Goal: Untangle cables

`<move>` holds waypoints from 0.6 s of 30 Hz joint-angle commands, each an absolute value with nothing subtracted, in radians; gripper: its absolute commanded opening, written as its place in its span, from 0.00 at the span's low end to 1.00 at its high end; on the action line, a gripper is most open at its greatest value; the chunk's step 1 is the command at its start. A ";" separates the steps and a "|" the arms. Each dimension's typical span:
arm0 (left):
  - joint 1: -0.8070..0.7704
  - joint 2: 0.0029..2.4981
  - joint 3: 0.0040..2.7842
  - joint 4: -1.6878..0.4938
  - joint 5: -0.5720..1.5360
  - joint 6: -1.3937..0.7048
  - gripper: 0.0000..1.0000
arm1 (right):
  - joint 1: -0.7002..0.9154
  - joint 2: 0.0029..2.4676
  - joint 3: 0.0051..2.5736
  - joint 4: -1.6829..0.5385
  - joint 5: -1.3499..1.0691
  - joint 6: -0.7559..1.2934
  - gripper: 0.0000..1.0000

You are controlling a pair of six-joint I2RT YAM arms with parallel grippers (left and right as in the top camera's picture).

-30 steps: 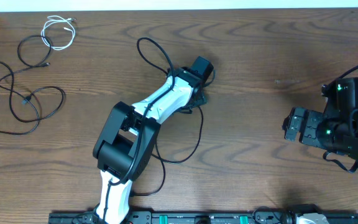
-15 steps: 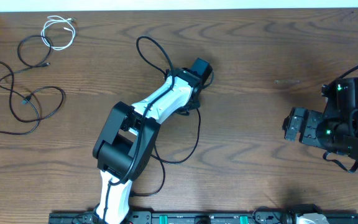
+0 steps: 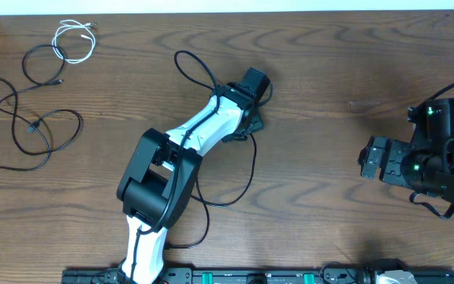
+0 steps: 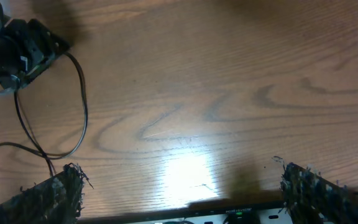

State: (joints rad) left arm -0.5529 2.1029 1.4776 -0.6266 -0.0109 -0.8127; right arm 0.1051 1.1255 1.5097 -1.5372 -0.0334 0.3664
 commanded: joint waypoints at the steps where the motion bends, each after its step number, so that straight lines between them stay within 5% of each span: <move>1: -0.546 2.113 1.477 -0.643 -0.078 -0.825 0.61 | 0.099 1.126 1.514 -1.538 -0.029 0.373 0.99; 18: -0.546 2.232 1.477 -0.701 -0.086 -0.824 0.59 | 0.099 1.126 1.514 -1.538 -0.029 0.373 0.99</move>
